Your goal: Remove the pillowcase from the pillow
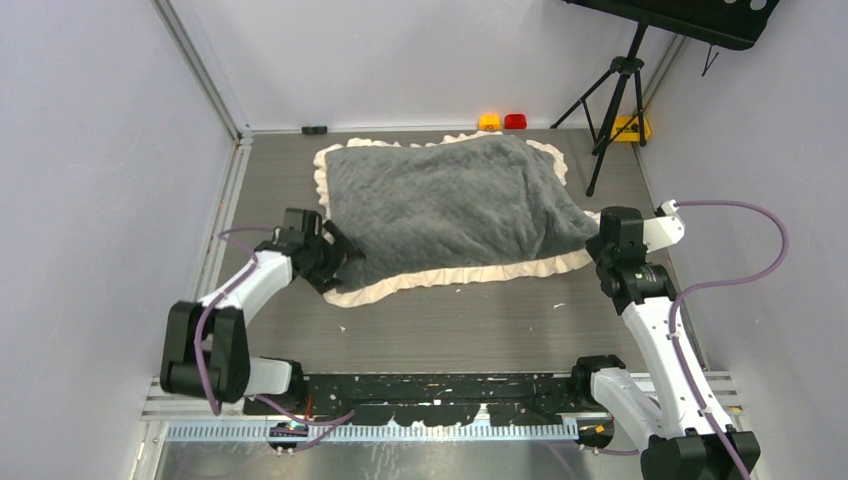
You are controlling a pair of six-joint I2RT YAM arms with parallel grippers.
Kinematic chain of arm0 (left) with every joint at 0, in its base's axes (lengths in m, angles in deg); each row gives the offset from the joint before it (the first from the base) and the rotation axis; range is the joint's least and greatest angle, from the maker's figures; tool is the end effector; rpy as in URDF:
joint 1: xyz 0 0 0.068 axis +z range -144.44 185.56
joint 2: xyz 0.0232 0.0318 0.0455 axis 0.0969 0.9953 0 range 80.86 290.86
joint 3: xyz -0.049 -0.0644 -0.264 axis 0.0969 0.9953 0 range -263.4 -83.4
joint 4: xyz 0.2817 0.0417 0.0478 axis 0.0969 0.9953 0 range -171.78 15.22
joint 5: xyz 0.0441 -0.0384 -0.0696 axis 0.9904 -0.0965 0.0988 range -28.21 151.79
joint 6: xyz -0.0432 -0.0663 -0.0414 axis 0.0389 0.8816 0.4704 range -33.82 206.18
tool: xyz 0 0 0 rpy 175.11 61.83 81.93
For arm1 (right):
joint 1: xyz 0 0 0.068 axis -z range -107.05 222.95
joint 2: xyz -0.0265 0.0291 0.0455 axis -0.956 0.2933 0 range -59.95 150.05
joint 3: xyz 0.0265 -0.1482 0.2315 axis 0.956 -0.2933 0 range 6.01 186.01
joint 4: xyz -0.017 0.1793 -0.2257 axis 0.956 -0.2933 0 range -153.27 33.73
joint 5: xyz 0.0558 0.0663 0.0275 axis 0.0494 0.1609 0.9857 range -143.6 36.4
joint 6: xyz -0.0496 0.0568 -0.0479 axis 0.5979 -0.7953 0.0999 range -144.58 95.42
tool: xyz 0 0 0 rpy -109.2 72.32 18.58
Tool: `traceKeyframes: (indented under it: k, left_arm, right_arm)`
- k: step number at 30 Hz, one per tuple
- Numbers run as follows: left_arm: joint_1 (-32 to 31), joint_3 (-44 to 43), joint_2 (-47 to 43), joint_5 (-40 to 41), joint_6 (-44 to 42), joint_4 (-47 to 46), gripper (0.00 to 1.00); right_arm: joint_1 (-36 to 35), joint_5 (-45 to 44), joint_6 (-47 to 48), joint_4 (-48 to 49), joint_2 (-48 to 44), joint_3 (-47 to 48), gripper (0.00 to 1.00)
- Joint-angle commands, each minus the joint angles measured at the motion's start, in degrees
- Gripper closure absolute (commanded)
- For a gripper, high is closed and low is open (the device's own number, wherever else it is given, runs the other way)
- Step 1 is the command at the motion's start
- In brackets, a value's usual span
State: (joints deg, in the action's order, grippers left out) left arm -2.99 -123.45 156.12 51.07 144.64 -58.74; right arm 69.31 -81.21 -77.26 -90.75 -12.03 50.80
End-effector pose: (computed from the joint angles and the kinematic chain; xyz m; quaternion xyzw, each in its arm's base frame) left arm 0.2851 -0.0580 0.1338 -0.3808 0.8791 -0.2252 0.1775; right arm 0.2340 -0.0221 0.2688 0.4575 0.7490 0.0135 0.4790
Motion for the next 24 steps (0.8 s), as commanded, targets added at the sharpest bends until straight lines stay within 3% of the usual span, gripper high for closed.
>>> traceKeyframes:
  k: [1,3,7,12,16,21,24]
  left_arm:
    - [-1.53,-10.46,6.24,-3.96,-5.37,-6.38,0.08]
    - [-1.81,-13.83,5.78,-3.15,-6.85,-1.37,0.08]
    - [-1.99,-11.02,-6.71,7.41,-8.06,1.85,0.03]
    - [-1.73,-12.28,-13.22,16.45,-12.59,15.5,0.0]
    - [-1.73,-9.15,-15.48,16.57,-12.32,20.99,0.0]
    - [-1.73,-1.57,-17.94,13.1,-9.87,16.94,0.01]
    - [-1.73,0.18,-16.55,11.67,-9.3,15.0,0.06]
  right_arm:
    - [0.17,-1.78,-1.06,0.26,-0.3,-0.92,1.0]
    - [0.21,-1.61,-1.12,0.2,0.15,-0.98,1.0]
    - [0.22,-1.71,-0.83,0.1,0.66,-0.85,1.0]
    - [0.18,-0.48,-0.76,1.34,2.02,-1.08,1.0]
    - [0.17,1.03,-0.31,2.55,3.03,-1.27,1.0]
    - [0.16,2.26,0.25,3.24,3.03,-1.48,1.0]
    - [0.22,2.7,0.6,3.28,2.81,-1.78,1.0]
